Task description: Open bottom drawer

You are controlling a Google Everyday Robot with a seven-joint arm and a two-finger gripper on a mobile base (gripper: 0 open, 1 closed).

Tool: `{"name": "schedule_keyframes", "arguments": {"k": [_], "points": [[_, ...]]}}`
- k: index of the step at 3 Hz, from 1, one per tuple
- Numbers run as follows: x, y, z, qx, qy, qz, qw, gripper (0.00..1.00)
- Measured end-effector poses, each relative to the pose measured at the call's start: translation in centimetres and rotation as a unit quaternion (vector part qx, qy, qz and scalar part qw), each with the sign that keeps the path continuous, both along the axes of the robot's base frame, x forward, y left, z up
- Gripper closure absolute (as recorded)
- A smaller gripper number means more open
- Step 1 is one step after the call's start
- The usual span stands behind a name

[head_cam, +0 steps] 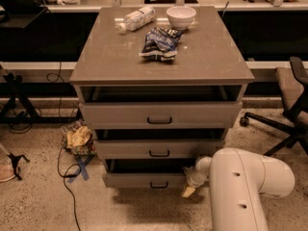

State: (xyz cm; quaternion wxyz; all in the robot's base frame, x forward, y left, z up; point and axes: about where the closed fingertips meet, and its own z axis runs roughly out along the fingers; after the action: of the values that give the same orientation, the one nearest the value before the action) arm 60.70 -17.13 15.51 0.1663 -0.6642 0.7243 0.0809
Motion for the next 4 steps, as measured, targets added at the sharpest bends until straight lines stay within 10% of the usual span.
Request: {"name": "schedule_keyframes", "arguments": {"k": [3, 4], "points": [[-0.28, -0.24, 0.29, 0.001, 0.007, -0.005, 1.0, 1.0], [-0.28, -0.24, 0.44, 0.001, 0.007, -0.005, 1.0, 1.0]]}}
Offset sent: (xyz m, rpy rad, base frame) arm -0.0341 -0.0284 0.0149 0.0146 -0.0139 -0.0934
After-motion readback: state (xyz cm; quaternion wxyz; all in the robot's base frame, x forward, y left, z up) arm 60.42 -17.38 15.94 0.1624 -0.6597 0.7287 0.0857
